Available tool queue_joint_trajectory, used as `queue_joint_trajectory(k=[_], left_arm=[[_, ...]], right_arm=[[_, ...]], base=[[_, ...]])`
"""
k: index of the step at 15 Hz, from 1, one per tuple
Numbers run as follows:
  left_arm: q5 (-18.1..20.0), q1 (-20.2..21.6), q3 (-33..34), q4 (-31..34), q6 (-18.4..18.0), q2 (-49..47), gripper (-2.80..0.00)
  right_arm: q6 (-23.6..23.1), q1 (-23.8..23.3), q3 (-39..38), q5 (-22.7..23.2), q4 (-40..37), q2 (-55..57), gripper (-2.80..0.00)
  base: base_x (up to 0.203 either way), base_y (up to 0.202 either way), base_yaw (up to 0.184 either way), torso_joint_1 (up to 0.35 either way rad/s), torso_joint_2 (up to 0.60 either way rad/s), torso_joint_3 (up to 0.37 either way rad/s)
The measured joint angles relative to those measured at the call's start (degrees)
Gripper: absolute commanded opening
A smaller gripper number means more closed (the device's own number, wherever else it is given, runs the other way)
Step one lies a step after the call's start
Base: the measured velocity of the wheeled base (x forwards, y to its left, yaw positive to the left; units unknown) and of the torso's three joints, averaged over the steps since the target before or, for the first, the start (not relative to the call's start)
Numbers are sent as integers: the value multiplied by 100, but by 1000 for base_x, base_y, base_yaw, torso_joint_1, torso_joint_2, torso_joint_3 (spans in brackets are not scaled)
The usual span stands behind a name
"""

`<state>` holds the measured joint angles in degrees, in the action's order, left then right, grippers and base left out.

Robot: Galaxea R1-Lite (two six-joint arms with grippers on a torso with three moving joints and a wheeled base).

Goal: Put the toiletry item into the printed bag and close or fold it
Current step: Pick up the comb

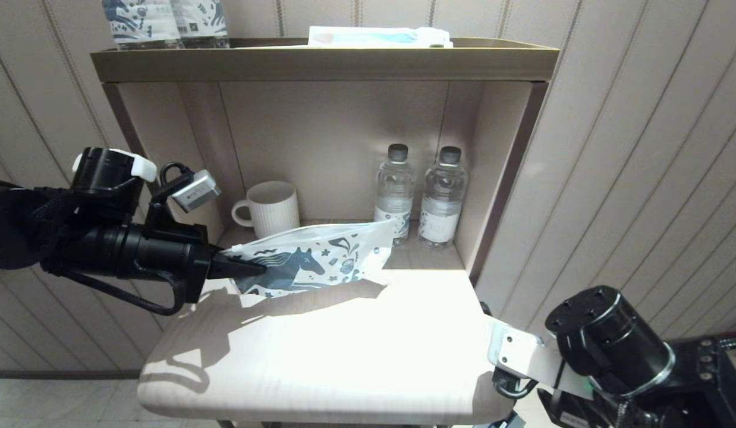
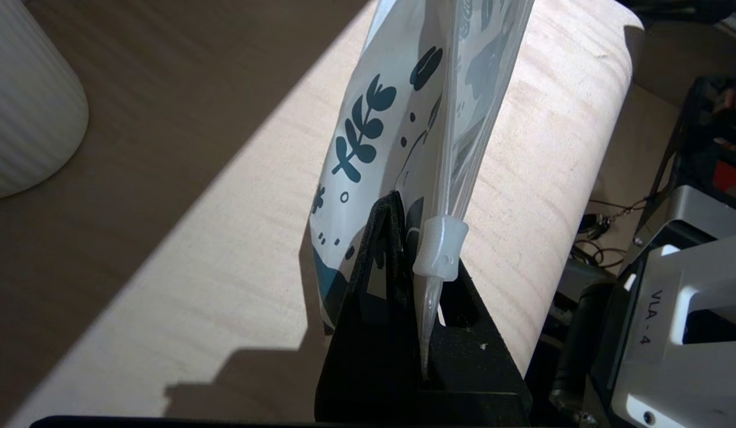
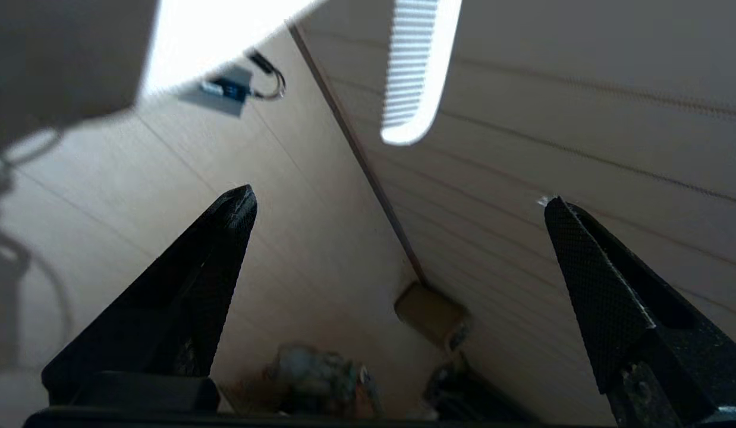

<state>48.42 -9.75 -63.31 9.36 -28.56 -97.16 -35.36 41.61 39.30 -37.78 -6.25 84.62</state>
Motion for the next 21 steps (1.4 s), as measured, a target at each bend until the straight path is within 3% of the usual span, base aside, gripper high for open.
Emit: queue_joint_trajectory(k=[4,8,12,21], left_arm=[[2,0,5,-11,-3,-28,-280],[0,0,33,-20,-10,-36,-280],[-7,0,38,-38,-10,-39,-280],[-18,0,38,-66,-10,-74,-280]], right_arm=[[-60,-96,136,-308,-367,-134,0],[-112,205,-326,-847,528,144,0],[-124,414,-533,-880,1409,500,0],[-313,219,-383,-869,1648,804,0]], base=[[0,0,0,0,0,0],[0,0,0,0,0,0],[0,0,0,0,0,0],[0,0,0,0,0,0]])
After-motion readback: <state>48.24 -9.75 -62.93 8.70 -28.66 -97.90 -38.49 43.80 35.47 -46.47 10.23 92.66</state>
